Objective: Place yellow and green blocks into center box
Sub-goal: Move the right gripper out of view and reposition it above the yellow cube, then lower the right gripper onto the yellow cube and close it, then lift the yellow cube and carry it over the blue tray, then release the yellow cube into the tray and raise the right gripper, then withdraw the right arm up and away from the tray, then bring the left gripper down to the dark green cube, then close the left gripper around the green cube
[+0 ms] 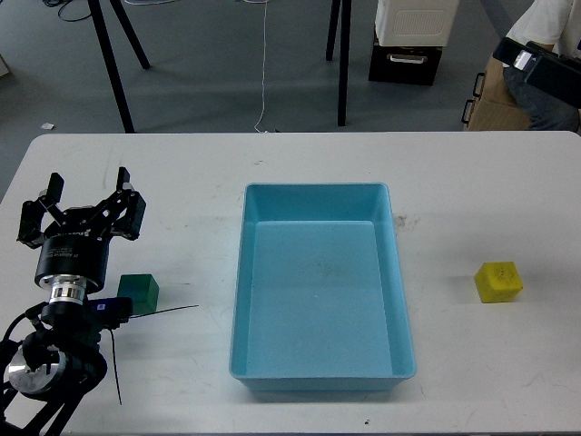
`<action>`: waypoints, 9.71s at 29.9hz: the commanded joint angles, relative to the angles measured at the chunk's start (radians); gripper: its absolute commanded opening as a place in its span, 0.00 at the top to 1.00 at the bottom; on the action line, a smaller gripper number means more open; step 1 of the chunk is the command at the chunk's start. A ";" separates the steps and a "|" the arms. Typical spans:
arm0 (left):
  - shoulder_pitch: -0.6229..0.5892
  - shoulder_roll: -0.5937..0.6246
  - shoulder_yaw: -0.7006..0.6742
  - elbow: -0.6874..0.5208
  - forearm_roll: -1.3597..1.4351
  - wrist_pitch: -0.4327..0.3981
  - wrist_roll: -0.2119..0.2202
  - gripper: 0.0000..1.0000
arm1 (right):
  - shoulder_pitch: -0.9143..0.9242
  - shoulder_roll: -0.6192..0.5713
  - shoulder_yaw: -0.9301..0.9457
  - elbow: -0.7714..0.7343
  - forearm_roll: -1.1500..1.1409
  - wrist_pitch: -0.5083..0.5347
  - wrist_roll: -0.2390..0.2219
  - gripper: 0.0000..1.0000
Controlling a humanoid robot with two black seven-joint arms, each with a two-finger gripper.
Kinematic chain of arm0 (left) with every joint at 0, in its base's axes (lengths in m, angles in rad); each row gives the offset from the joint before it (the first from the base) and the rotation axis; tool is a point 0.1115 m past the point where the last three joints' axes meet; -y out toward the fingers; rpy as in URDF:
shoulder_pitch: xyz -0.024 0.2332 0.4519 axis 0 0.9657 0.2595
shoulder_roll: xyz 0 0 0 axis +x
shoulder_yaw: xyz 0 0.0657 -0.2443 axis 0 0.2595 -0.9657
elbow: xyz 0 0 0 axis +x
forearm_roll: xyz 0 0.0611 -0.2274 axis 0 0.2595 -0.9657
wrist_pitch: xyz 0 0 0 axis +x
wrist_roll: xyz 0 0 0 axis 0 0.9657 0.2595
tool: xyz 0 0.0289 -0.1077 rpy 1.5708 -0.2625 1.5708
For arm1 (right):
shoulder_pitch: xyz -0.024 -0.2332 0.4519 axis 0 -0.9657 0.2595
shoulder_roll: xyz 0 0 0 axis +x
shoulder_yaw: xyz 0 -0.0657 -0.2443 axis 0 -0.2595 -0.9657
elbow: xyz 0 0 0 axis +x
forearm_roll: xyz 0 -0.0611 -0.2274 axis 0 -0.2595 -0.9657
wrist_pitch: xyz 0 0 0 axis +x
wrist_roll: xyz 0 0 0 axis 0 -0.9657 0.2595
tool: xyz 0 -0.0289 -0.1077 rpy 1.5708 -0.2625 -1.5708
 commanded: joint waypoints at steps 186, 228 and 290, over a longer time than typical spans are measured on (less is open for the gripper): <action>-0.525 0.548 -0.097 0.361 1.143 -0.117 -0.081 0.00 | 0.117 0.852 0.232 -0.263 0.337 0.013 -0.100 0.01; -0.679 0.785 0.410 -0.001 2.694 -0.156 -0.081 0.10 | -1.052 0.686 0.892 0.292 0.394 -0.024 -0.131 0.01; -0.831 0.532 0.901 0.246 2.694 -0.156 -0.081 0.42 | -1.132 0.691 0.901 0.283 0.431 -0.055 -0.129 0.01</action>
